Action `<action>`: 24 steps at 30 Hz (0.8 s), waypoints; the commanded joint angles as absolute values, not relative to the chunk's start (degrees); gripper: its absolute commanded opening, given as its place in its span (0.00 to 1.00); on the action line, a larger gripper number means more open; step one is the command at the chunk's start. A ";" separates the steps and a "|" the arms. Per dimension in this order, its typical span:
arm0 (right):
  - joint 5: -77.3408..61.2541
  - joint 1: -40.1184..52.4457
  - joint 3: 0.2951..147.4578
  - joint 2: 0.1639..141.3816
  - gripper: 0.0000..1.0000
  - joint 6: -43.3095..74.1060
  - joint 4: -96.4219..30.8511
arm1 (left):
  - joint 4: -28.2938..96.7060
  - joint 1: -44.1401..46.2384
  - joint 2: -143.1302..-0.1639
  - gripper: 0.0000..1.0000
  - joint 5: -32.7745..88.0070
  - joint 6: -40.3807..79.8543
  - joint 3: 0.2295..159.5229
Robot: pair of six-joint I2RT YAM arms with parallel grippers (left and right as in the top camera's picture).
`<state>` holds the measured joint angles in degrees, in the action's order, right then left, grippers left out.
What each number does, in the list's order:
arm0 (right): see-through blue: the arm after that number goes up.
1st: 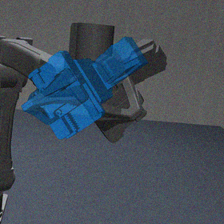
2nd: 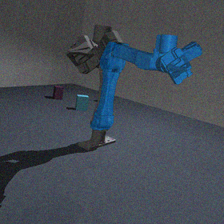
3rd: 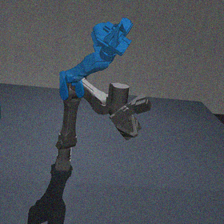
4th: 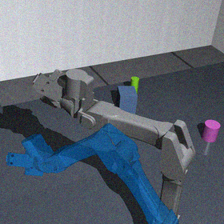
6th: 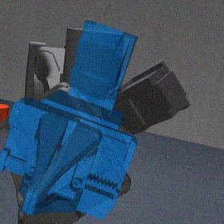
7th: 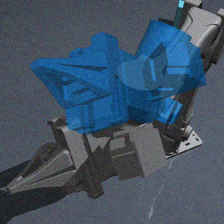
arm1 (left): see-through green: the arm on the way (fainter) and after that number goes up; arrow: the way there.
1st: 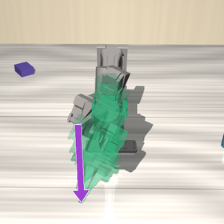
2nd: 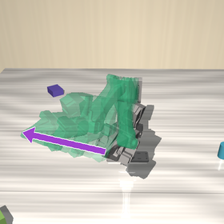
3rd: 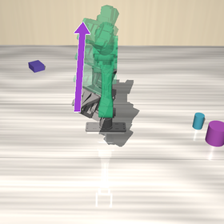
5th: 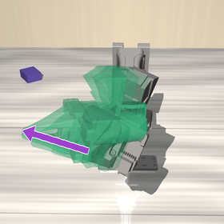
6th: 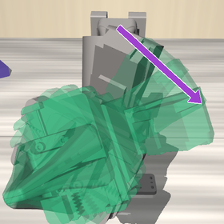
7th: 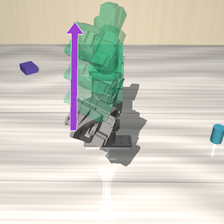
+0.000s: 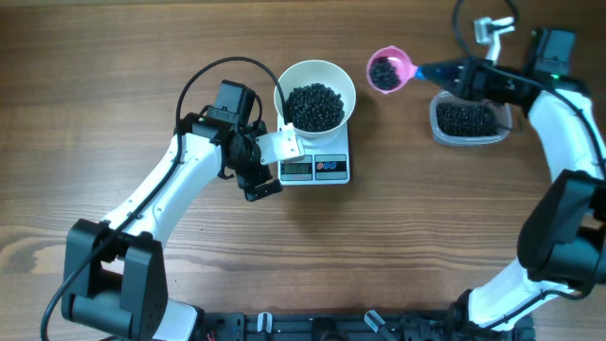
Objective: Scoop item into bowl and weigh 150g on scale
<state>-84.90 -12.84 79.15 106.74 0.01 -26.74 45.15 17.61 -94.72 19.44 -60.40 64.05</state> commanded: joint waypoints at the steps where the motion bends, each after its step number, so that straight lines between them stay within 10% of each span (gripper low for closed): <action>1: -84.49 -10.44 79.15 107.63 0.04 8.58 -20.64 | 45.19 17.52 -95.42 1.00 20.53 -61.30 63.79; 24: -80.29 -10.13 79.15 107.63 0.04 22.81 -5.67 | 45.19 17.52 -95.42 1.00 20.53 -61.30 63.79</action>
